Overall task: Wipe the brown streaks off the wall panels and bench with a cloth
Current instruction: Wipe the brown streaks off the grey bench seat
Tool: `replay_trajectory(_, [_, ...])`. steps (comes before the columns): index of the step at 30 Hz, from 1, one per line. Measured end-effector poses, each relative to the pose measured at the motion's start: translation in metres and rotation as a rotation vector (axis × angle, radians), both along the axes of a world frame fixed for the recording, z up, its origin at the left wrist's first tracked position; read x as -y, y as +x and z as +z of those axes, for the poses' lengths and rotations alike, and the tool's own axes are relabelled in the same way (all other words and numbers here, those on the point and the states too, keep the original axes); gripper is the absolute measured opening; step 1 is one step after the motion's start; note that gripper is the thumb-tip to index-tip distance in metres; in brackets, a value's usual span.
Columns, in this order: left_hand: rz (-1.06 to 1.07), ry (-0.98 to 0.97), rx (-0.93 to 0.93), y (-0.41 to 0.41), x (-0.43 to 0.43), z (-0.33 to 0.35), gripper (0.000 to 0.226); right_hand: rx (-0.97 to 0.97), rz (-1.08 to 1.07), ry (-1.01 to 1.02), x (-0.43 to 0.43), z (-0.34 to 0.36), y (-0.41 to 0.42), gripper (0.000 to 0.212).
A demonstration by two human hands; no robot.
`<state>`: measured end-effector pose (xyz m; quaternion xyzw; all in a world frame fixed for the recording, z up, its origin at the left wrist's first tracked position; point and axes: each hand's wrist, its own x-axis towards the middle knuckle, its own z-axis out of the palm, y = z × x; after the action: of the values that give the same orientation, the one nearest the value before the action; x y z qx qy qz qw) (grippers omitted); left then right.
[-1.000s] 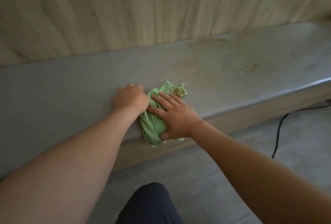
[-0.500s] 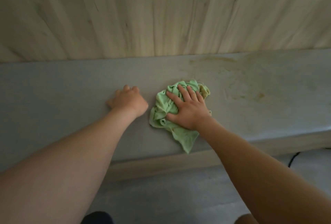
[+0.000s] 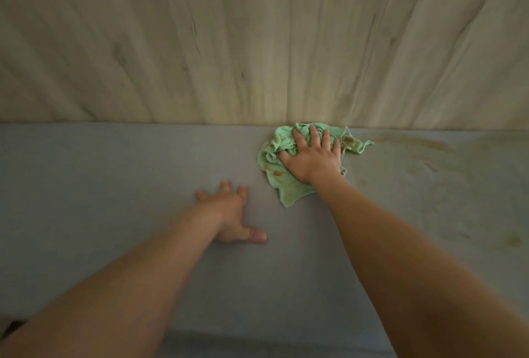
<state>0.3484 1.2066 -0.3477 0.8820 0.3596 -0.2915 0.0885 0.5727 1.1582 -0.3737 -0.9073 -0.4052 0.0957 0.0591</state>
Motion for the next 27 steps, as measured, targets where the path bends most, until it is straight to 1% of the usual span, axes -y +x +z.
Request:
replay_trajectory(3, [0.085,-0.029,0.064,0.000,-0.005,-0.024,0.161,0.031,-0.114,-0.039,-0.028,0.000,-0.017,0.082])
replay_trajectory(5, [0.098,-0.029,0.081,0.000,-0.008,-0.032,0.165,0.043,-0.170,-0.058,-0.045,0.002,-0.037,0.082])
replay_trajectory(6, [0.103,-0.022,0.086,0.000,-0.008,-0.035,0.165,0.044,-0.156,-0.056,-0.054,0.003,-0.046,0.082])
replay_trajectory(7, [0.108,-0.011,0.092,0.001,-0.008,-0.036,0.165,0.049,-0.089,-0.046,-0.062,0.004,-0.053,0.081])
replay_trajectory(10, [0.105,0.018,0.098,0.002,-0.009,-0.037,0.162,0.063,0.309,0.001,-0.075,0.003,-0.064,0.072])
replay_trajectory(11, [0.106,0.025,0.100,0.002,-0.010,-0.037,0.161,0.059,0.398,0.023,-0.075,0.003,-0.061,0.070])
replay_trajectory(13, [0.120,0.010,0.094,0.002,-0.009,-0.034,0.162,0.058,0.436,0.052,-0.067,0.005,-0.045,0.067])
replay_trajectory(17, [0.166,-0.024,0.077,0.004,-0.004,-0.024,0.164,0.080,0.266,0.058,-0.030,0.003,0.004,0.069])
replay_trajectory(19, [0.189,-0.055,0.098,0.002,0.003,-0.016,0.153,0.105,0.144,0.050,-0.005,0.001,0.028,0.072])
replay_trajectory(21, [0.227,-0.071,0.120,0.000,0.011,-0.009,0.138,0.113,-0.032,0.030,0.016,0.002,0.041,0.076])
replay_trajectory(23, [0.258,-0.078,0.128,0.000,0.016,-0.001,0.133,0.084,-0.214,0.001,0.016,0.002,0.039,0.077])
replay_trajectory(25, [0.266,-0.086,0.135,0.002,0.019,0.000,0.133,0.044,-0.340,-0.047,-0.004,0.004,0.021,0.080])
replay_trajectory(26, [0.268,-0.081,0.140,0.003,0.019,0.000,0.133,0.031,-0.342,-0.067,-0.017,0.006,0.007,0.083])
replay_trajectory(27, [0.268,-0.079,0.144,0.003,0.019,-0.001,0.133,0.027,-0.283,-0.075,-0.029,0.005,-0.009,0.086])
